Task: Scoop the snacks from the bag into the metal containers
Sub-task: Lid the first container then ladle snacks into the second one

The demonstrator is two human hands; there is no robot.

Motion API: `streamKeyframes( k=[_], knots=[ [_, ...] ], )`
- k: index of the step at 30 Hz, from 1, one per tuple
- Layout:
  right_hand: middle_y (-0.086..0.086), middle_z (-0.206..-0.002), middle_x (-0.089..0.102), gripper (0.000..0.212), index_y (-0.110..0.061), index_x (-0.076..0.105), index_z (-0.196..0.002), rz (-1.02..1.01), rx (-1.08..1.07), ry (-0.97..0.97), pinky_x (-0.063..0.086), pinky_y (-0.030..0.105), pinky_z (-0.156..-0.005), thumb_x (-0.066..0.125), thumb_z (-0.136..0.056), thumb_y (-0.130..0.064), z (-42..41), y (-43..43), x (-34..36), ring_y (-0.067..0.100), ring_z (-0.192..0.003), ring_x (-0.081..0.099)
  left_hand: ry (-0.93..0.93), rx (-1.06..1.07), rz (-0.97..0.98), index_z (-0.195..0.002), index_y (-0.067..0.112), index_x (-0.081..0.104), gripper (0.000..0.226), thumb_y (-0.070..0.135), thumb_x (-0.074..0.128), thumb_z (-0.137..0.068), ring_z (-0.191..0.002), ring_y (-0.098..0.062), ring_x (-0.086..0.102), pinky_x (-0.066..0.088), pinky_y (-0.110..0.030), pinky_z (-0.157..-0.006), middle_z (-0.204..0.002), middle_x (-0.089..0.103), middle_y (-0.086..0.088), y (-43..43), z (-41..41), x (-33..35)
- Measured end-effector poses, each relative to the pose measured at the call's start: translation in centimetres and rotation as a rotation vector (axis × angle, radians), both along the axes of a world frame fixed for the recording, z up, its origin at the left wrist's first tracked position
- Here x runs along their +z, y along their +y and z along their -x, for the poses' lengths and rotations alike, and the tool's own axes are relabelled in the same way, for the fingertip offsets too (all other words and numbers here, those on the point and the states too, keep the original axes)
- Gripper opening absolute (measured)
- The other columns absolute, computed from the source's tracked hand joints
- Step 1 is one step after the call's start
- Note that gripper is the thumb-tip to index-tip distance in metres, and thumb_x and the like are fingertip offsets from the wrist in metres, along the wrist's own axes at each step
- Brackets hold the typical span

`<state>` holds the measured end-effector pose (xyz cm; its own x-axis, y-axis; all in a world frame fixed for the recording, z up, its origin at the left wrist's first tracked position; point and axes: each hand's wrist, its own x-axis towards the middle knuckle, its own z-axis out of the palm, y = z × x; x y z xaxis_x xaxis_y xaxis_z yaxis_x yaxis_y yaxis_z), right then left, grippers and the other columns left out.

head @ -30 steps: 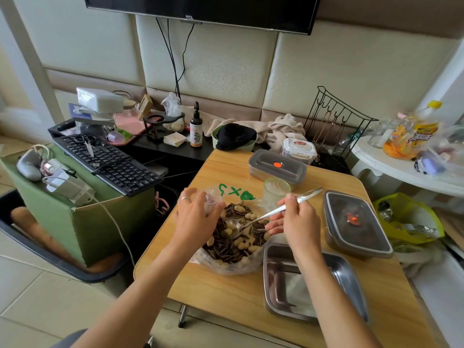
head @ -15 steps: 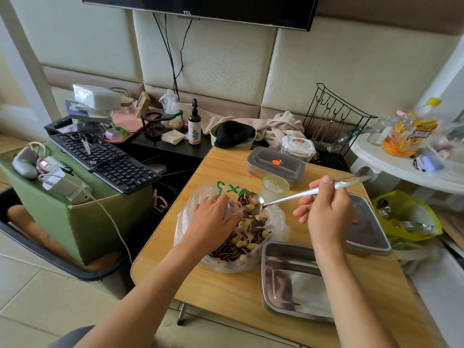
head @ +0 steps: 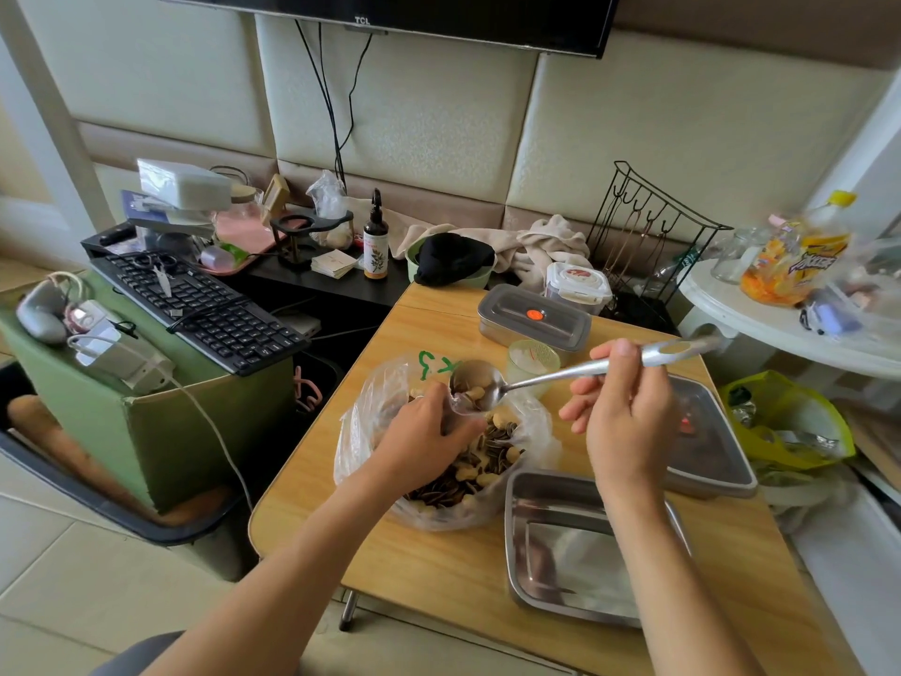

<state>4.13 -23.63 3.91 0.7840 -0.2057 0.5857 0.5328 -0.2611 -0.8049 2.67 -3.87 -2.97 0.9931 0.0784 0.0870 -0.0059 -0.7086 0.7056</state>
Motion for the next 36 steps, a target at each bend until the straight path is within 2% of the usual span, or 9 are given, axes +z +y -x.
streamKeyframes(
  k=[3,6,12,16,21,26,30,33,36],
  knots=[
    [-0.002,-0.065,0.066,0.036,-0.017,0.066,-0.096,0.189,0.102,-0.166,0.050,0.023,-0.045,0.040,-0.111,-0.037,0.42,0.23,-0.05,0.011,-0.050,0.066,0.021,-0.005,0.037,-0.106,0.019,0.050,0.041,0.057,0.061,-0.096,-0.070,-0.003,0.051,0.038,-0.017,-0.056,-0.085,0.057,0.009,-0.16,-0.20,0.06],
    [-0.002,-0.067,0.066,0.050,-0.004,0.071,-0.098,0.324,0.105,-0.264,0.053,0.026,-0.048,0.038,-0.112,-0.039,0.53,0.38,-0.30,0.007,-0.055,0.066,0.033,0.010,0.069,-0.109,0.018,0.051,0.046,0.060,0.060,-0.094,-0.077,-0.009,0.058,0.046,-0.021,-0.061,-0.090,0.061,0.005,-0.19,-0.41,-0.02],
    [0.000,-0.066,0.067,0.054,-0.001,0.073,-0.096,0.348,0.054,-0.362,0.055,0.035,-0.049,0.037,-0.113,-0.038,0.77,0.50,-0.37,0.010,-0.057,0.068,0.053,0.026,0.062,-0.106,0.018,0.049,0.043,0.059,0.059,-0.096,-0.076,-0.005,0.054,0.045,-0.018,-0.062,-0.089,0.058,0.008,-0.20,-0.36,-0.09],
    [0.000,-0.066,0.067,0.057,0.000,0.072,-0.093,0.327,0.036,-0.343,0.054,0.035,-0.047,0.037,-0.113,-0.040,0.65,0.39,-0.57,0.011,-0.057,0.068,0.049,0.023,0.076,-0.105,0.019,0.049,0.041,0.058,0.058,-0.097,-0.074,-0.008,0.053,0.044,-0.023,-0.061,-0.088,0.058,0.006,-0.18,-0.26,0.00],
    [0.000,-0.067,0.067,0.053,-0.006,0.071,-0.098,0.274,0.036,-0.315,0.054,0.025,-0.052,0.036,-0.112,-0.043,0.72,0.25,-0.41,0.008,-0.059,0.068,0.029,0.022,0.061,-0.103,0.017,0.047,0.040,0.055,0.058,-0.099,-0.069,-0.010,0.050,0.039,-0.023,-0.057,-0.085,0.057,0.004,-0.24,-0.11,0.22],
    [-0.001,-0.064,0.066,0.044,-0.019,0.065,-0.096,0.167,-0.010,-0.199,0.051,0.029,-0.047,0.036,-0.110,-0.049,0.41,0.30,-0.52,0.010,-0.051,0.066,0.013,0.004,0.064,-0.104,0.019,0.047,0.035,0.051,0.059,-0.099,-0.066,-0.006,0.045,0.033,-0.020,-0.055,-0.083,0.054,0.007,-0.29,0.05,0.32],
    [0.003,-0.061,0.065,0.033,-0.030,0.062,-0.089,-0.014,-0.037,-0.047,0.050,0.037,-0.043,0.038,-0.109,-0.041,-0.13,-0.25,-0.42,0.019,-0.048,0.066,0.006,-0.003,0.048,-0.100,0.019,0.045,0.035,0.051,0.058,-0.100,-0.065,-0.005,0.043,0.031,-0.019,-0.054,-0.081,0.051,0.008,-0.19,0.14,0.40],
    [0.003,-0.064,0.065,0.030,-0.036,0.062,-0.091,0.007,0.020,-0.096,0.050,0.035,-0.044,0.039,-0.110,-0.038,-0.03,-0.37,-0.13,0.021,-0.050,0.066,0.017,-0.012,0.038,-0.099,0.019,0.043,0.035,0.052,0.057,-0.100,-0.065,-0.005,0.043,0.032,-0.019,-0.053,-0.081,0.051,0.007,-0.27,0.21,0.54],
    [0.002,-0.068,0.066,0.031,-0.024,0.064,-0.098,0.113,0.123,-0.121,0.049,0.023,-0.046,0.039,-0.110,-0.037,0.27,-0.03,-0.40,0.016,-0.052,0.066,0.034,-0.006,0.049,-0.100,0.019,0.045,0.035,0.051,0.058,-0.100,-0.067,-0.006,0.045,0.033,-0.020,-0.055,-0.084,0.054,0.005,-0.26,0.14,0.51]
  ],
)
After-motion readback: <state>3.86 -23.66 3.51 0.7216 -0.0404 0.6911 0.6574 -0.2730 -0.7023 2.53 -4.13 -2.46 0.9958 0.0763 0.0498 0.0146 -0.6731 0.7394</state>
